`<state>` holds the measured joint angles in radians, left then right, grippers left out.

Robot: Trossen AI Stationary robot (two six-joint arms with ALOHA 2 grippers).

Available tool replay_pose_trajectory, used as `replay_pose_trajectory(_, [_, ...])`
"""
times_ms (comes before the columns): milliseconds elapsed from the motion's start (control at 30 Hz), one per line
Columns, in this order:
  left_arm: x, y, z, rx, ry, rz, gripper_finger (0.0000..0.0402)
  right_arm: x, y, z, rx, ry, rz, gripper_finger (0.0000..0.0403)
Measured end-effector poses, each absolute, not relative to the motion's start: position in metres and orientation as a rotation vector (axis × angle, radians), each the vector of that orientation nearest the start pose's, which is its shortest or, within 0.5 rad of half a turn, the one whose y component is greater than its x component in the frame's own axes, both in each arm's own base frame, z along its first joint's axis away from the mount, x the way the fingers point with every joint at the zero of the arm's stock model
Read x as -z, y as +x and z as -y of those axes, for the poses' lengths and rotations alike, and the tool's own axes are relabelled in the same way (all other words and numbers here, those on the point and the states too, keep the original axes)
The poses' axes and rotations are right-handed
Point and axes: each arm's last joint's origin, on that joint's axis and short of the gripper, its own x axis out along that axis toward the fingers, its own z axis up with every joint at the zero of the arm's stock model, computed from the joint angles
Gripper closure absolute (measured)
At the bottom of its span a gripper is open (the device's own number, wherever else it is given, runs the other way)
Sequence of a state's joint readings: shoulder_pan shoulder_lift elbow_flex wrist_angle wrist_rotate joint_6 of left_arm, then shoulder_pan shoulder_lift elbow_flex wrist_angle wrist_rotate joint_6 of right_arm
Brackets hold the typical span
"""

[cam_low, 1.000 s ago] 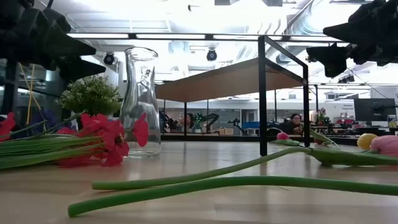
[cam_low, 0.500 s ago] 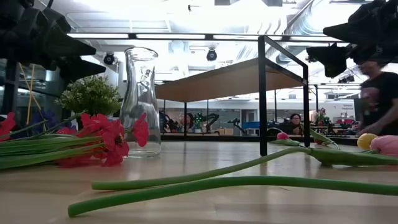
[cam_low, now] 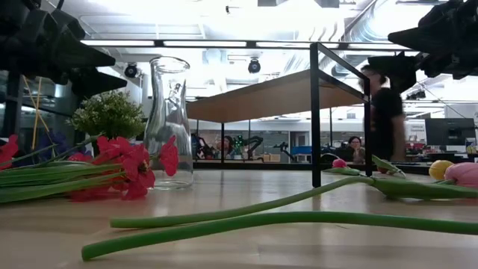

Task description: Pick and place flowers into a vace then onto a shelf

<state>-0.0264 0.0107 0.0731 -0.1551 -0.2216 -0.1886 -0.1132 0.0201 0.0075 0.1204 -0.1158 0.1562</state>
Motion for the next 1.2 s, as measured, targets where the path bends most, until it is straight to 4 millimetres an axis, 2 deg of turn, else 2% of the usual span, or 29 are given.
replay_pose_trajectory(1000, [-0.174, 0.093, -0.004, -0.204, -0.181, -0.061, 0.0011, -0.176, 0.097, 0.008, -0.011, 0.143, 0.111, 0.01])
replay_pose_trajectory(1100, [-0.177, 0.093, -0.004, -0.201, -0.187, -0.019, 0.0011, -0.181, 0.097, 0.008, -0.014, 0.138, 0.153, 0.01])
replay_pose_trajectory(1200, [-0.185, 0.093, -0.004, -0.192, -0.203, 0.067, 0.0011, -0.192, 0.095, 0.007, -0.027, 0.148, 0.268, 0.01])
